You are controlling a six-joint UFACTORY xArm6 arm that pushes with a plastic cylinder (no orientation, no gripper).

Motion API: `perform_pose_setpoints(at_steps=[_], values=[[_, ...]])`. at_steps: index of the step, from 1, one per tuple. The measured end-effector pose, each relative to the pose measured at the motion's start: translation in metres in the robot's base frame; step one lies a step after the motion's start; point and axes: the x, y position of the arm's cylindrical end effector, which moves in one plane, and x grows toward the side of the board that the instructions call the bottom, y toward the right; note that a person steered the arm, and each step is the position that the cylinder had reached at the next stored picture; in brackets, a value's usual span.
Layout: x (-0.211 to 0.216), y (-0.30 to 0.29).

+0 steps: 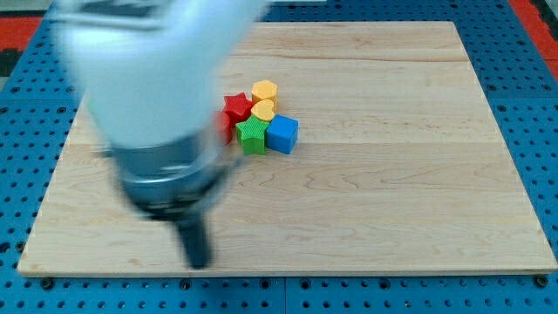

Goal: Push the blue triangle to the right of the blue cube

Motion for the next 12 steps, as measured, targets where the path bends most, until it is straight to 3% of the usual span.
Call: perform_pose_setpoints(at_steps=[1,2,3,4,5,6,7,8,9,10,11,12], values=[[-0.062,-0.073],[-0.100,0.002],[-0.091,0.106],[-0.049,0.055],[-0.015,0.076],[-0.028,0.113],[-0.090,0.153],[-0.119,0.183],[-0.120,0.235],[-0.166,0.235],[-0.205,0.194],[-0.208,0.296]])
